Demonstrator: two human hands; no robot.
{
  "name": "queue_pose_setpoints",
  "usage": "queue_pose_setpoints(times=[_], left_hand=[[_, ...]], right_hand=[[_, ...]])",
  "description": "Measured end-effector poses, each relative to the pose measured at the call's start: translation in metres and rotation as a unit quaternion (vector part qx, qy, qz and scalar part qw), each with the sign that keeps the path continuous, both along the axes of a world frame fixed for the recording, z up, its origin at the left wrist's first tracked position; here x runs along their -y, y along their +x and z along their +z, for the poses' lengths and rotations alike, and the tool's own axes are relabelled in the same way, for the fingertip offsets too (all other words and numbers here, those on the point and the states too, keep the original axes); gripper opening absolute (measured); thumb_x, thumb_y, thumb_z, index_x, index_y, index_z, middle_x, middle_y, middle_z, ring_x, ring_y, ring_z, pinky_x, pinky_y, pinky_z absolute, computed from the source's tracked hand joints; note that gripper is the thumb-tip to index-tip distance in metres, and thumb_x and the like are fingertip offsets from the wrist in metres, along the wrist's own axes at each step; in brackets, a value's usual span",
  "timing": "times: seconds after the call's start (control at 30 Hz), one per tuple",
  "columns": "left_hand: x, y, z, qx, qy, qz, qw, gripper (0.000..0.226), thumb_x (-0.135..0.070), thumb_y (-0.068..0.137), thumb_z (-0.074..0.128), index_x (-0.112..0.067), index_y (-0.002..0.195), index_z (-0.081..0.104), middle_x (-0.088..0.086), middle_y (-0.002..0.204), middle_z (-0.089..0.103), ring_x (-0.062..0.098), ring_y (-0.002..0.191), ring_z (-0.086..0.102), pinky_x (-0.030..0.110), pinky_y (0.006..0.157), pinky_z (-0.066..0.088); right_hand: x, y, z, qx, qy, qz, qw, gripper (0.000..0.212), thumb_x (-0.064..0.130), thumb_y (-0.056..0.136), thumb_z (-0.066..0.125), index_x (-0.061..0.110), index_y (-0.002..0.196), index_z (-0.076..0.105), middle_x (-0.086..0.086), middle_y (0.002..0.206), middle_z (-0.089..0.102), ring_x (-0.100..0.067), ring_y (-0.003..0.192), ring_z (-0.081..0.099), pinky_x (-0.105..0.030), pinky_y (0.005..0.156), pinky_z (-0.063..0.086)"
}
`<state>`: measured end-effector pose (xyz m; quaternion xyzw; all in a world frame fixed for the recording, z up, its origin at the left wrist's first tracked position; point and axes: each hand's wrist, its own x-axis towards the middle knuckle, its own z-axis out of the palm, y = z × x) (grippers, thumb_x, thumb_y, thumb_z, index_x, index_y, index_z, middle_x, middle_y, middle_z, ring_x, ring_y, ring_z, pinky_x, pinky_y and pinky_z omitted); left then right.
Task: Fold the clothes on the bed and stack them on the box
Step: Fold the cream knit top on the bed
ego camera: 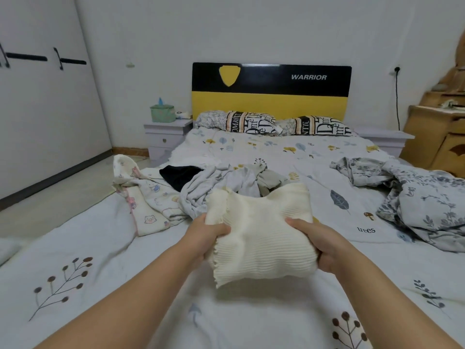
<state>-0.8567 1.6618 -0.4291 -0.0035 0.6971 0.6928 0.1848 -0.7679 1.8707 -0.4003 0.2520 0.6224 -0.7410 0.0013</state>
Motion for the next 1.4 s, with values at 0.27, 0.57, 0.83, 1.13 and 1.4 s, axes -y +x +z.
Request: queue_pose_setpoints(times=[0.27,0.57,0.83,1.13,1.4], left_hand=[[0.065,0.065,0.046,-0.015,0.031,0.050,0.998,0.032,0.000,0.082,0.062,-0.003,0.114,0.057,0.012,0.096,0.068,0.022,0.074,0.065,0.026,0.055,0.051],[0.154,0.084,0.059,0.030,0.077,0.085,0.993,0.009,-0.002,0.082,0.066,0.000,0.089,0.063,0.009,0.066,0.070,0.019,0.053,0.067,0.023,0.045,0.053],[0.225,0.028,0.043,0.050,0.121,0.138,0.982,0.019,-0.016,0.082,0.069,-0.003,0.096,0.067,0.008,0.076,0.074,0.019,0.061,0.070,0.025,0.051,0.055],[0.264,-0.062,0.049,0.066,0.109,0.191,0.973,0.013,-0.014,0.084,0.067,-0.002,0.087,0.065,0.008,0.066,0.072,0.017,0.052,0.068,0.022,0.044,0.053],[0.284,-0.083,0.124,0.093,0.113,0.209,0.967,0.021,-0.015,0.085,0.065,-0.001,0.101,0.066,0.009,0.076,0.074,0.019,0.063,0.071,0.023,0.051,0.054]], right_hand=[[0.056,0.042,0.033,-0.019,-0.002,0.046,0.999,0.025,0.025,0.083,0.069,0.016,0.106,0.063,-0.009,0.096,0.070,-0.026,0.082,0.065,-0.032,0.061,0.051],[0.141,0.050,0.048,-0.014,-0.007,0.069,0.997,0.012,0.021,0.082,0.069,0.010,0.084,0.064,-0.003,0.054,0.069,-0.023,0.071,0.063,-0.034,0.061,0.049],[0.209,-0.017,0.037,-0.014,-0.026,0.108,0.994,0.022,0.021,0.078,0.071,0.007,0.095,0.067,-0.010,0.083,0.072,-0.026,0.081,0.066,-0.035,0.067,0.052],[0.250,-0.121,0.039,0.006,-0.048,0.127,0.991,0.019,0.021,0.077,0.071,0.007,0.090,0.067,-0.007,0.069,0.073,-0.024,0.074,0.067,-0.033,0.063,0.051],[0.269,-0.153,0.117,0.034,-0.093,0.162,0.982,0.025,0.019,0.081,0.067,0.006,0.102,0.067,-0.011,0.085,0.075,-0.022,0.067,0.072,-0.030,0.056,0.056]])
